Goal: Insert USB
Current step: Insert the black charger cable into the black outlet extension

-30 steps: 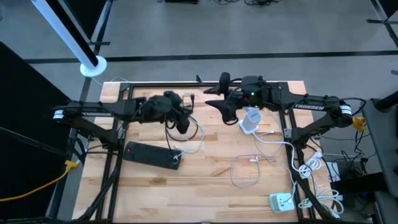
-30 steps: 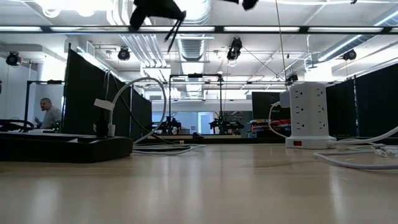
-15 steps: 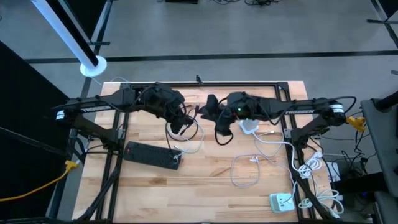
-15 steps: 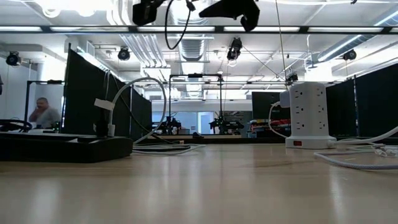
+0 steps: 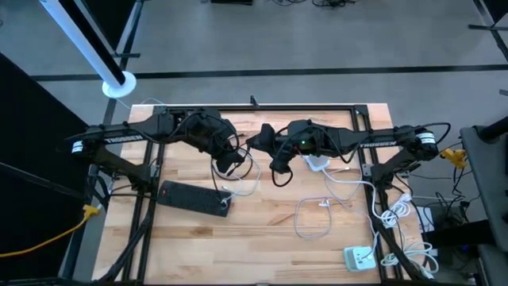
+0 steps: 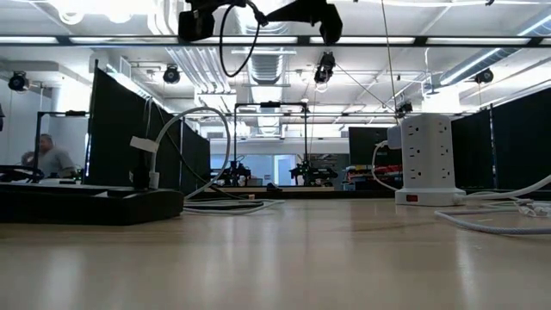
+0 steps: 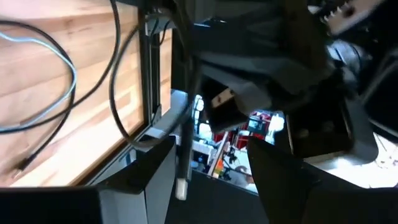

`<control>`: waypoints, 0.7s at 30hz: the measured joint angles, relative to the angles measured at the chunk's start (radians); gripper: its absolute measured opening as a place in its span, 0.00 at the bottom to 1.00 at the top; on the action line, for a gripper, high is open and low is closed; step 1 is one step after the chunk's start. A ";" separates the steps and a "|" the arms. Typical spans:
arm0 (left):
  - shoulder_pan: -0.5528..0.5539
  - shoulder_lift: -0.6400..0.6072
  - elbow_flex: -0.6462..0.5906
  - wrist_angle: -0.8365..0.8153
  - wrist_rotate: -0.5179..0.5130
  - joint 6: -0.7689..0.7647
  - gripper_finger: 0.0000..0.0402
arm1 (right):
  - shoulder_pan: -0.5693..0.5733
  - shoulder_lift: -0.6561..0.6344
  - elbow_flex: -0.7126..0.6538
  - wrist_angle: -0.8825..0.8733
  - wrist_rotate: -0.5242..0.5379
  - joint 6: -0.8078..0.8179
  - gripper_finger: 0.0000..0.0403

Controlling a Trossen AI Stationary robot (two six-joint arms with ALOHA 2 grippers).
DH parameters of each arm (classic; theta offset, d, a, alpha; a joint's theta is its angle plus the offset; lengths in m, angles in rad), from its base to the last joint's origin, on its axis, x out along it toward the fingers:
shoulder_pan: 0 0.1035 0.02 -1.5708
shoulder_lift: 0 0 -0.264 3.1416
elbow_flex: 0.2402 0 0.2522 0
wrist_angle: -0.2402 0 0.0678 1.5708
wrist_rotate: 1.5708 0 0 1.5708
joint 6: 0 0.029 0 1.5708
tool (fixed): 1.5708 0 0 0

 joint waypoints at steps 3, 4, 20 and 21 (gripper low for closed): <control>0.000 0.000 0.000 0.002 -0.005 0.002 0.00 | 0.005 0.025 0.000 0.013 0.001 0.002 0.45; 0.000 0.000 0.000 0.002 -0.005 0.001 0.00 | 0.009 0.032 0.000 0.015 0.002 0.006 0.45; 0.001 0.000 0.000 0.007 -0.036 -0.001 0.00 | 0.043 0.053 -0.001 0.056 0.079 0.063 0.17; 0.002 0.000 -0.001 0.007 -0.039 -0.001 0.00 | 0.045 0.053 -0.001 0.055 0.079 0.067 0.12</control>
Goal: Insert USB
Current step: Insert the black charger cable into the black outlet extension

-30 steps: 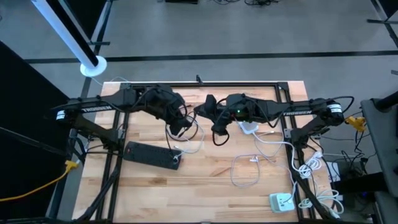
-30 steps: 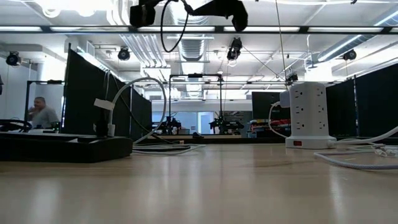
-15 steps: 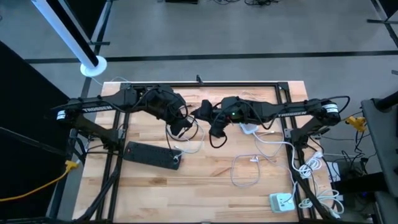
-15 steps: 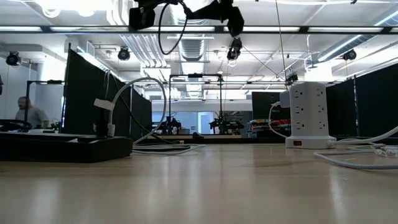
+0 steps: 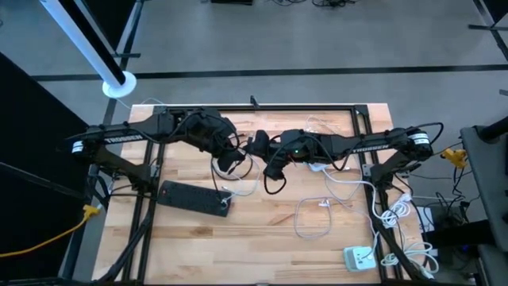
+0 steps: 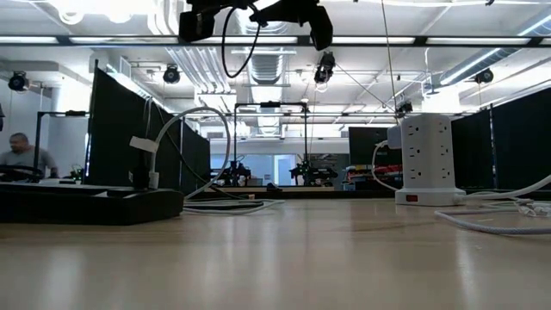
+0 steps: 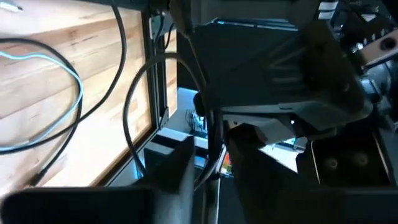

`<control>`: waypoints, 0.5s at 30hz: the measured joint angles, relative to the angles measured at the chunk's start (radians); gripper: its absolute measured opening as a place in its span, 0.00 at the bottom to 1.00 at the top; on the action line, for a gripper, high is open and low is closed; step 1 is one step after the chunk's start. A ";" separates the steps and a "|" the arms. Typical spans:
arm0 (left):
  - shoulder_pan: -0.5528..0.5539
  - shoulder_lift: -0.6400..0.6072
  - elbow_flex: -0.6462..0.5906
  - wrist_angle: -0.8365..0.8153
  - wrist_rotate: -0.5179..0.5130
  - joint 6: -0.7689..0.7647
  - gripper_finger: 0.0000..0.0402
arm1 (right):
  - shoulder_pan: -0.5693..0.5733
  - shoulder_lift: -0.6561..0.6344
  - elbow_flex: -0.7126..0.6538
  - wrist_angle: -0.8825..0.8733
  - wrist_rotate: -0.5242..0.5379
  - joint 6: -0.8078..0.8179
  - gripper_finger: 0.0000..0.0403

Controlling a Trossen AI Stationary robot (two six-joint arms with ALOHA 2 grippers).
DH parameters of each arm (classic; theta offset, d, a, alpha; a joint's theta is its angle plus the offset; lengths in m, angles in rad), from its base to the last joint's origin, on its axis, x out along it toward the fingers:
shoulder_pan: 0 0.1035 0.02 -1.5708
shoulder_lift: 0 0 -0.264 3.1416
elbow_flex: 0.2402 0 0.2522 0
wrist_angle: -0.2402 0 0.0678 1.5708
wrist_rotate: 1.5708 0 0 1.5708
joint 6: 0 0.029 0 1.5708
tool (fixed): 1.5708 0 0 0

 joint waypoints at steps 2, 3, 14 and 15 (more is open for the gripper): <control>0.000 0.000 0.000 -0.001 -0.015 0.011 0.00 | 0.004 0.000 0.000 0.000 0.009 0.028 0.04; 0.000 0.000 0.000 0.000 -0.018 0.024 0.00 | 0.004 0.000 0.001 -0.002 0.012 0.047 0.02; 0.000 -0.042 -0.001 -0.026 -0.023 0.134 0.10 | -0.001 -0.003 0.005 -0.001 0.035 0.517 0.00; 0.000 -0.057 -0.001 -0.040 -0.022 0.150 0.12 | -0.003 -0.004 0.005 0.000 0.033 0.594 0.00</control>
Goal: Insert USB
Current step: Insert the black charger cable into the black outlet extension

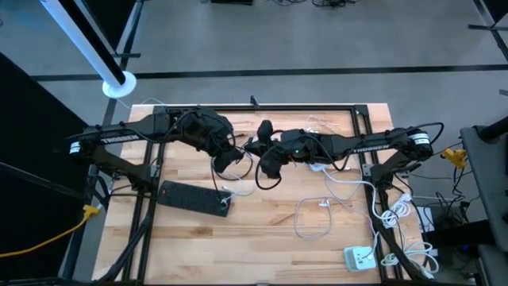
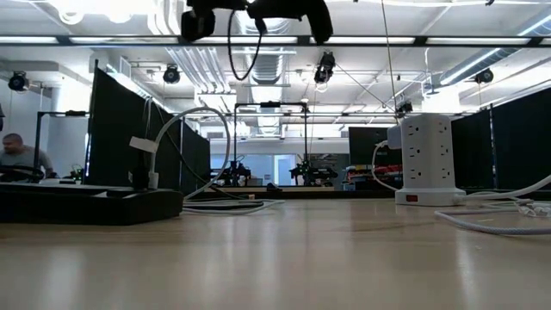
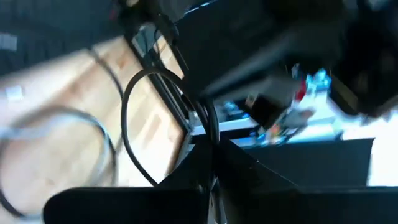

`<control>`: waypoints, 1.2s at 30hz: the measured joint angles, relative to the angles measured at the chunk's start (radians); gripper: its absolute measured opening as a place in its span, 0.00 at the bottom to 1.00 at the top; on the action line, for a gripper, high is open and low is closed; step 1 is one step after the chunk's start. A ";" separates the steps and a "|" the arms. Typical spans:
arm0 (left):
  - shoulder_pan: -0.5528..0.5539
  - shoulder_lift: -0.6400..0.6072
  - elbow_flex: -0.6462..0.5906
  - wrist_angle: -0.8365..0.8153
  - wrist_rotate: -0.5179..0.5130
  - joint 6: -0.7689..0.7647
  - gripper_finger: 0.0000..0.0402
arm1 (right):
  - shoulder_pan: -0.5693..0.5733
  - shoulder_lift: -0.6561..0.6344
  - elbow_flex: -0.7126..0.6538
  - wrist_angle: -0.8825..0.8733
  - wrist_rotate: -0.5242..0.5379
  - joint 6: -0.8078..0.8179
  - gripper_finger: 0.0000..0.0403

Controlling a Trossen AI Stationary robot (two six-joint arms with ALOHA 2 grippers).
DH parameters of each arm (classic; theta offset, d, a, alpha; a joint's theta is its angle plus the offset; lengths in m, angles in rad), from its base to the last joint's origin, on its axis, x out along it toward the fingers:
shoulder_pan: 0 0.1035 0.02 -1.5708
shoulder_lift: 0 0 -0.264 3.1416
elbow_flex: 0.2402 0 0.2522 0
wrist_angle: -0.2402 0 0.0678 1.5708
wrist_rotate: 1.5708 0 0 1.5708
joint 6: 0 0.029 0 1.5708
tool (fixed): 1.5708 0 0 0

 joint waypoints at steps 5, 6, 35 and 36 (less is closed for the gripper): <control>0.000 -0.089 0.000 -0.109 -0.018 0.034 0.19 | -0.017 0.000 -0.009 -0.001 -0.057 0.415 0.00; 0.000 -0.109 0.000 -0.137 -0.040 0.033 0.20 | -0.020 0.004 -0.013 0.003 -0.067 0.499 0.00; -0.263 -0.453 -0.412 -0.155 -0.392 -0.292 0.16 | 0.088 0.492 -0.232 0.974 0.022 1.355 0.00; -0.286 -0.455 -0.432 -0.129 -0.392 -0.309 0.16 | 0.093 0.514 -0.216 0.983 0.027 1.355 0.00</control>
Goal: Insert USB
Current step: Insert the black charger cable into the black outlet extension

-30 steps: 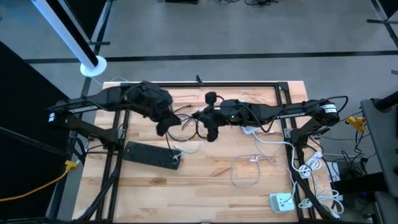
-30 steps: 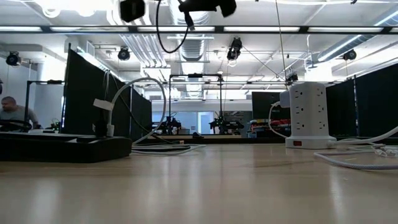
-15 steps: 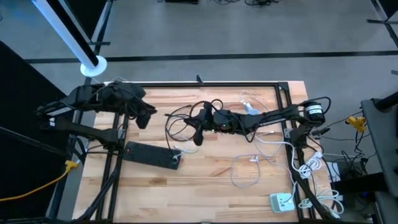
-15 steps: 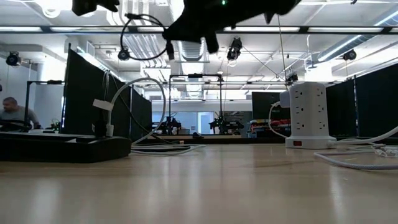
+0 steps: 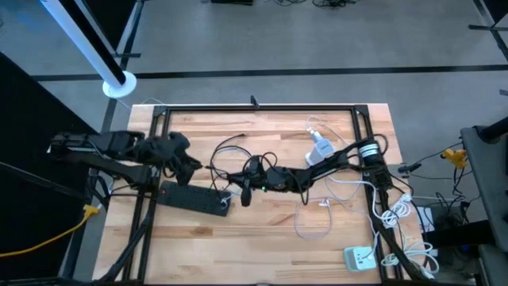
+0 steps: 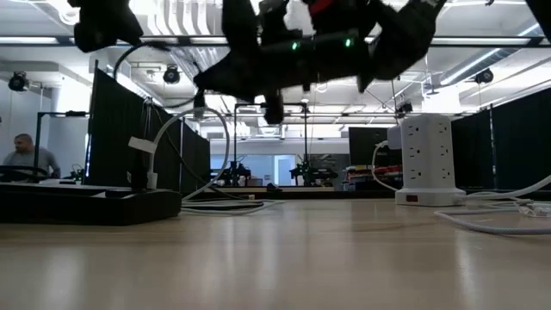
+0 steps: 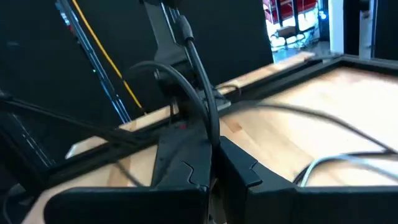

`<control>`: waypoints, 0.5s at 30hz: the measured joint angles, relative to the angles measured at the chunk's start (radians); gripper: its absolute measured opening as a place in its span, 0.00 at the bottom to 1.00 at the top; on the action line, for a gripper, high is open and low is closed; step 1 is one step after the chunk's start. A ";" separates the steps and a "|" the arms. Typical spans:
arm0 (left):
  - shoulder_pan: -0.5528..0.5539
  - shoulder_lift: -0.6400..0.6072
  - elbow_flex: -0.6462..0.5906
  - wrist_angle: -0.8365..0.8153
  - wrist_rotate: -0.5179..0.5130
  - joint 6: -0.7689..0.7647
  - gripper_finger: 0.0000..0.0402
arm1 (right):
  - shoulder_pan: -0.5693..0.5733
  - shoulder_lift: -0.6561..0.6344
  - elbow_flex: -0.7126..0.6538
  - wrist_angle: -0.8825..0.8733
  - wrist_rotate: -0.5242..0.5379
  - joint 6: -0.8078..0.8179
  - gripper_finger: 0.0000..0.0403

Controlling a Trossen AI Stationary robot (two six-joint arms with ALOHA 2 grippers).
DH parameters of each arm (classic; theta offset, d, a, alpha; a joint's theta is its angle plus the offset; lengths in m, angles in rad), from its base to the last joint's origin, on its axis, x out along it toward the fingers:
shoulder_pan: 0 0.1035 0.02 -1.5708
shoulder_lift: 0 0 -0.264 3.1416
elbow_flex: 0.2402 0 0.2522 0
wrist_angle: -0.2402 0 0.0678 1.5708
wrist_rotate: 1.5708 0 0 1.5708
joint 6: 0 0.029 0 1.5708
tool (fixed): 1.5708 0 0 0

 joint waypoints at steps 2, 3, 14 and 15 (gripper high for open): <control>-0.039 -0.002 -0.030 0.035 0.000 -0.030 0.16 | 0.012 0.034 0.032 0.010 0.002 0.000 0.00; -0.054 0.000 -0.037 0.039 0.000 -0.045 0.16 | 0.019 0.052 0.046 0.010 0.003 0.000 0.00; -0.103 0.011 -0.046 0.045 -0.002 -0.104 0.16 | 0.076 0.160 0.112 0.011 0.092 -0.022 0.00; -0.103 0.011 -0.046 0.043 -0.002 -0.105 0.16 | 0.077 0.167 0.112 0.013 0.104 -0.027 0.00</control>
